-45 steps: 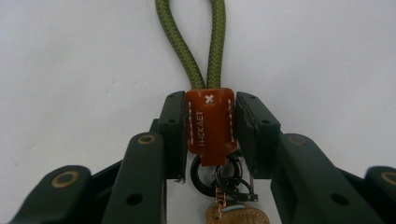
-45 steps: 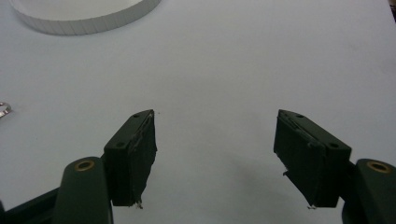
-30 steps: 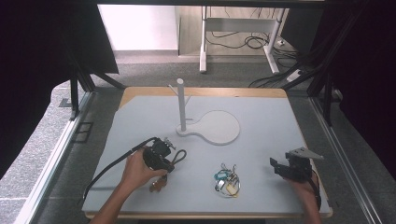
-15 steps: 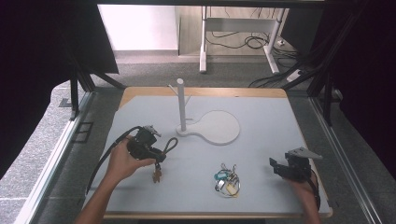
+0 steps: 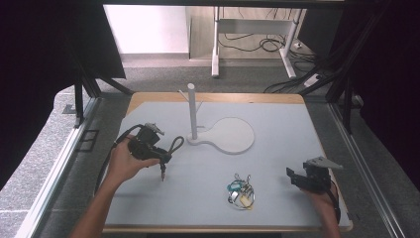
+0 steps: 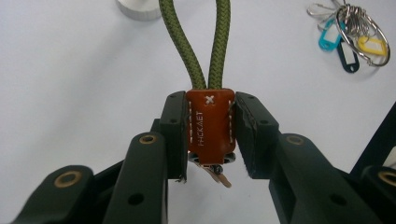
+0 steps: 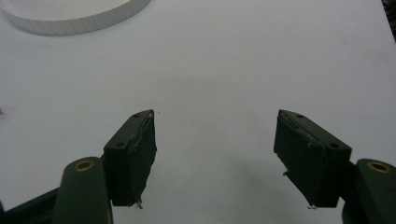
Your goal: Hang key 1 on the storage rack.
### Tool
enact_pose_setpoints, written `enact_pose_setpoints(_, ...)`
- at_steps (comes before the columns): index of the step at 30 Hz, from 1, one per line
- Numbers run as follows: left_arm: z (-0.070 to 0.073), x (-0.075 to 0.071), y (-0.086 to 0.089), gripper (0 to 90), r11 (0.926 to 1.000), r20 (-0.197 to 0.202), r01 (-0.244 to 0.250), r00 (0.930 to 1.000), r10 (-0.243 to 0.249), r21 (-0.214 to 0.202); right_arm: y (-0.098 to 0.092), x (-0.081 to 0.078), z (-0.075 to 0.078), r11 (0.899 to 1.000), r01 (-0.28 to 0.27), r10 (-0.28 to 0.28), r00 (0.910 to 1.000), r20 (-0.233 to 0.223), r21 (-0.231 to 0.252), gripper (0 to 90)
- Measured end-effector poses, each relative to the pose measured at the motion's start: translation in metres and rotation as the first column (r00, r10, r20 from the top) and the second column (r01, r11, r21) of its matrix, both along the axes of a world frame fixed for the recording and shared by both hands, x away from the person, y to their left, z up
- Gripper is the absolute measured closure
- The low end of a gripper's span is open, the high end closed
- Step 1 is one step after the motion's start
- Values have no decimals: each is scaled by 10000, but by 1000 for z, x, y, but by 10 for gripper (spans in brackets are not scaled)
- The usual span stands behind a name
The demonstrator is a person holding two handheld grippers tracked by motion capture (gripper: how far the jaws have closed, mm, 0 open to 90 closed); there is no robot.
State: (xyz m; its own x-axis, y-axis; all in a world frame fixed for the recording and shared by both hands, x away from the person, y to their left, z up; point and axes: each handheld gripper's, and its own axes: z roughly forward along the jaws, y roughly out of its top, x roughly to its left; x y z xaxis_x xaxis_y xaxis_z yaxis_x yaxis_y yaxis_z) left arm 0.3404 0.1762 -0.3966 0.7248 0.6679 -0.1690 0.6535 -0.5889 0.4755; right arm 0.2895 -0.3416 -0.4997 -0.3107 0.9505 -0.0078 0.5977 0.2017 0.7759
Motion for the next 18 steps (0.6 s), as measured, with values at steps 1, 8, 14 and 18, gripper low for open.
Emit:
enact_pose_setpoints(1,2,1,1,663,10000,9,-23,10000,23,-5,0,0,0,10000,-13,13,10000,-20,-22,299)
enact_pose_setpoints(8,17,13,5,663,9998,224,-152,9996,155,-142,0,0,-1,10000,20,-20,10000,-69,-7,299)
enact_pose_setpoints(14,27,25,9,663,9988,167,-281,9994,288,-397,0,1,-1,10000,5,-6,10000,-59,-19,299)
enact_pose_setpoints(18,34,30,10,663,9983,232,-341,9991,352,-464,0,1,-1,10000,-4,3,10000,-72,-40,299)
